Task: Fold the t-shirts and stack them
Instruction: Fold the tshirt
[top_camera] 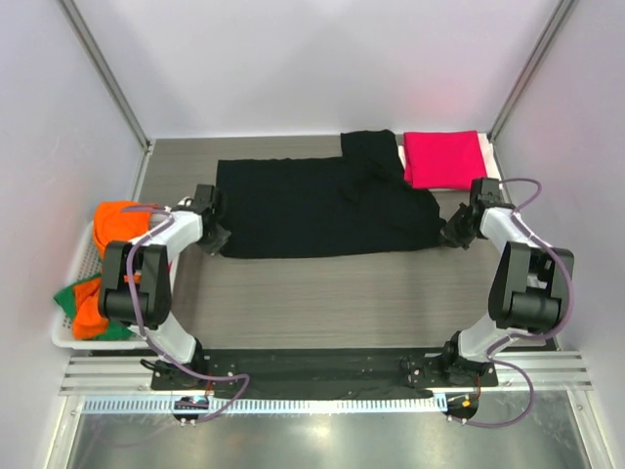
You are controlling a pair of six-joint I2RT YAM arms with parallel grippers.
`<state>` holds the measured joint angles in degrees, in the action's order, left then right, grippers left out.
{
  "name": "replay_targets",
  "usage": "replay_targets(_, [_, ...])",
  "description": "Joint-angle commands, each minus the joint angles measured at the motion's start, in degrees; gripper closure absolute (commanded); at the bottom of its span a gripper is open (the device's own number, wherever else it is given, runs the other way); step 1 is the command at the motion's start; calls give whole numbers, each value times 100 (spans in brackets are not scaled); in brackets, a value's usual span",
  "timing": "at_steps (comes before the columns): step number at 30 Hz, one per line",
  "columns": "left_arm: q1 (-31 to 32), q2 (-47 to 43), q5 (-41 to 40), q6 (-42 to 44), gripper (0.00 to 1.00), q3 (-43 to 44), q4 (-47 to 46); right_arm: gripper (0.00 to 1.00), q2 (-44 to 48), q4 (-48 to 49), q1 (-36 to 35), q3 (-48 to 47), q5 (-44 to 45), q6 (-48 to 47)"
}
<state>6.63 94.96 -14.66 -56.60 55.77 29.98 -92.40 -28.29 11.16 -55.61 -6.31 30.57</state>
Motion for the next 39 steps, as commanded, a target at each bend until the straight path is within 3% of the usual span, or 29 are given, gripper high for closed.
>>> replay_targets(1, [-13, -495, -336, 69, 100, 417, 718, 99, 826, -605, 114, -528, 314, 72])
replay_targets(6, [-13, -1433, -363, 105, 100, 418, 1264, 99, 1496, -1213, 273, -574, 366, 133])
replay_targets(17, [-13, -3474, -82, -431, 100, -1129, 1950, 99, 2796, -1451, 888, 1632, -354, 854])
replay_targets(23, [-13, -4238, 147, -738, 96, -1656, 2302, 77, 3913, -1880, 1011, 2063, -258, 1100])
replay_targets(24, [-13, -4327, 199, -756, 91, -1700, 2328, 69, 4036, -1942, 1011, 2090, -275, 1153])
replay_targets(25, [-13, -4423, 269, -756, 74, -1779, 2328, 31, 4307, -1960, 1011, 2168, -327, 1319])
replay_targets(27, [-13, -4696, 446, -756, 37, -1841, 2320, 1, 4519, -1996, 1011, 2160, -389, 1408])
replay_targets(28, [-13, -4775, 455, -730, 16, -1798, 2363, 0, 4599, -2005, 1011, 2056, -354, 1408])
replay_targets(30, [-22, -4942, 428, -546, 2, -1631, 2399, 0, 4749, -1987, 1011, 1810, -327, 1251])
replay_targets(33, [-22, -4943, 376, 200, 0, -1139, 2364, 0, 4662, -999, 967, 1038, -1227, 943])
replay_targets(35, [-13, -4908, 306, 700, 0, -919, 2320, 0, 4024, -626, 591, 563, -1426, 820])
replay_targets(37, [-13, -4881, 270, 861, 0, -875, 2267, 0, 3337, -616, 65, -499, -989, 522])
replay_targets(38, [-13, -4873, 349, 931, 1, -875, 2215, 0, 3012, -616, -678, -860, -717, 390])
replay_targets(39, [-13, -4864, 428, 1018, 2, -866, 2110, 0, 2330, -607, -963, -1203, -497, 101])
